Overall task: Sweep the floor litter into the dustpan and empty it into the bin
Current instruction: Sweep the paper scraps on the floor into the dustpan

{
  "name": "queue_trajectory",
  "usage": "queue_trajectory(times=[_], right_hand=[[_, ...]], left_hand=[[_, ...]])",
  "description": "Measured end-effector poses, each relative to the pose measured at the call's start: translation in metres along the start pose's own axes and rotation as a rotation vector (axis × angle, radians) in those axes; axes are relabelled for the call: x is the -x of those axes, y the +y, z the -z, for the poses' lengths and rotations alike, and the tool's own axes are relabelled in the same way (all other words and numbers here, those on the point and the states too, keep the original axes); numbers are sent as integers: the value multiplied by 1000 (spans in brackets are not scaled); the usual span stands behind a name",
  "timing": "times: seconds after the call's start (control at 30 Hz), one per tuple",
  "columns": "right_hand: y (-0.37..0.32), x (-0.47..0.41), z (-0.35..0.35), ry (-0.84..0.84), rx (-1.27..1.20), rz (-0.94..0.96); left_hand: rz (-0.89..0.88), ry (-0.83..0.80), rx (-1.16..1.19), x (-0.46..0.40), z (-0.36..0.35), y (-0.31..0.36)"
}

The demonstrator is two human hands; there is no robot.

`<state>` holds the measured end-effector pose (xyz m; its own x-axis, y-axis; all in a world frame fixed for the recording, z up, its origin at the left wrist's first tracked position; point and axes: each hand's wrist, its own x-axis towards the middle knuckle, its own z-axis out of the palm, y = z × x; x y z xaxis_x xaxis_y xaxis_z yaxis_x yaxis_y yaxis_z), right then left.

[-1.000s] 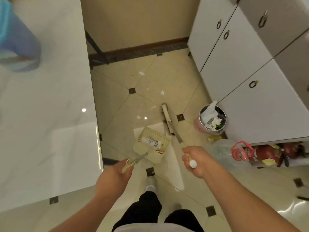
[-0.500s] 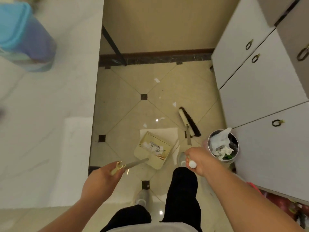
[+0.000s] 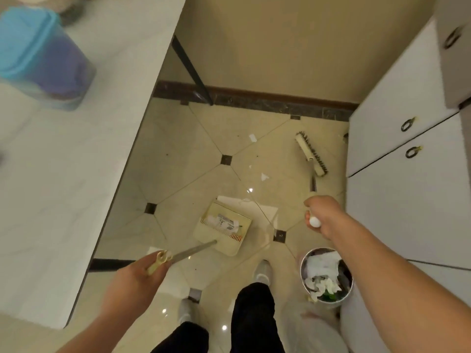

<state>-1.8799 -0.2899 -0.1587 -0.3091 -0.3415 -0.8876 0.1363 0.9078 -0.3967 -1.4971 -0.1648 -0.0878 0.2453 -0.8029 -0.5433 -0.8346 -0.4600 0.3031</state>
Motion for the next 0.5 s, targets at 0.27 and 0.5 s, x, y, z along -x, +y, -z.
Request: queue_trajectory(times=[0.27, 0.5], right_hand=[[-23, -71, -67, -69, 498, -29], [64, -5, -76, -252, 801, -5]], left_hand=[[115, 74, 44, 7, -6, 13], [110, 79, 78, 13, -3, 1]])
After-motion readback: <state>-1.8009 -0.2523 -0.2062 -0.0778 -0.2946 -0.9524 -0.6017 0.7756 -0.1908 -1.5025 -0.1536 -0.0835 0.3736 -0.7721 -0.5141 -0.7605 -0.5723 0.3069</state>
